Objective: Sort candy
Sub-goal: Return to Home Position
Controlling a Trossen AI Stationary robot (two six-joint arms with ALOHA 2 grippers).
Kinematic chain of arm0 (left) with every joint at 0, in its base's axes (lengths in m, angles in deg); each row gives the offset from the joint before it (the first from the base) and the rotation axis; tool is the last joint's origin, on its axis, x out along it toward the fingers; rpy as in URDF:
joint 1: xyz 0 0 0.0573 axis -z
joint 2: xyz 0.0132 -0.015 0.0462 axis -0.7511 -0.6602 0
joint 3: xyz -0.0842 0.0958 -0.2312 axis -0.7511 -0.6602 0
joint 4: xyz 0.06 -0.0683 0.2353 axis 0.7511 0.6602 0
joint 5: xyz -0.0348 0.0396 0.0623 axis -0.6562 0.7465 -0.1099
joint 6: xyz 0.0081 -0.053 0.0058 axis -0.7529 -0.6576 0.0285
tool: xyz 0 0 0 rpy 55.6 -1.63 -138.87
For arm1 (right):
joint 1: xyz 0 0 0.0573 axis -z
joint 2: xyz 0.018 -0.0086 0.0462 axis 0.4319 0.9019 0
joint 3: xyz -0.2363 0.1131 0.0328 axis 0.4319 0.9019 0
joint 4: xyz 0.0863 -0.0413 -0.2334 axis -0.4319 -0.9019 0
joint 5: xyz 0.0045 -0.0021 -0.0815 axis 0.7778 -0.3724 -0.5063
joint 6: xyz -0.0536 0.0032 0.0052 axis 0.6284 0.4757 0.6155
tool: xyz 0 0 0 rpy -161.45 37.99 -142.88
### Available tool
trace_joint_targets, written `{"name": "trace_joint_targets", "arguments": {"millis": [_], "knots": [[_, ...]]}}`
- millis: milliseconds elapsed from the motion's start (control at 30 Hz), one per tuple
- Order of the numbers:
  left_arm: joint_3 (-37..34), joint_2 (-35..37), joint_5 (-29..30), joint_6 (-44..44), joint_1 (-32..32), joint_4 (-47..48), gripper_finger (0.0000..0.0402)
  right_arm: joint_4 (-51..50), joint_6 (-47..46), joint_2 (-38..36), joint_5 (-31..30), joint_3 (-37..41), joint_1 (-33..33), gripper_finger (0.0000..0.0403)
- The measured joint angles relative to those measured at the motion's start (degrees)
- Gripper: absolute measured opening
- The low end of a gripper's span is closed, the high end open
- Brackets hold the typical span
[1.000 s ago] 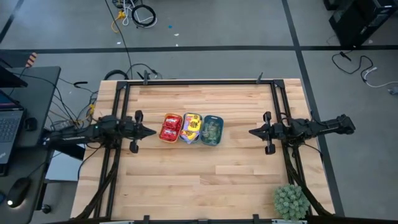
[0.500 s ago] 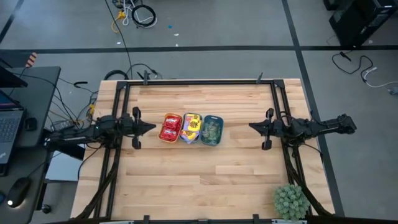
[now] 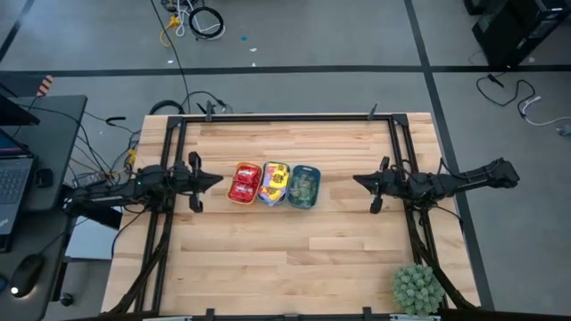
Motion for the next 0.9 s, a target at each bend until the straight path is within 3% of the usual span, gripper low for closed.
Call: {"name": "trace_joint_targets", "arguments": {"millis": [67,233,433,700,900], "knots": [[0.0,0.0,-0.25,-0.21,0.02,0.22,0.0005,0.0,-0.9,0.37,2.02,0.0,-0.12,0.0],[0.0,0.07,-2.87,3.24,-0.15,-0.01,0.0005,-0.88,2.18,-3.63,13.57,0.0,0.3,0.0],[-0.02,0.07,-4.42,4.04,-1.73,0.42,0.0005,-2.69,4.1,-10.81,25.09,0.0,7.37,0.0],[-0.02,0.04,-1.37,3.07,-5.15,3.95,0.0005,-3.26,0.41,-6.1,27.61,-0.02,21.17,0.0],[-0.04,0.02,1.12,2.25,-6.01,3.74,0.0005,-3.43,0.32,-3.11,28.54,-0.02,25.54,0.0]]}}
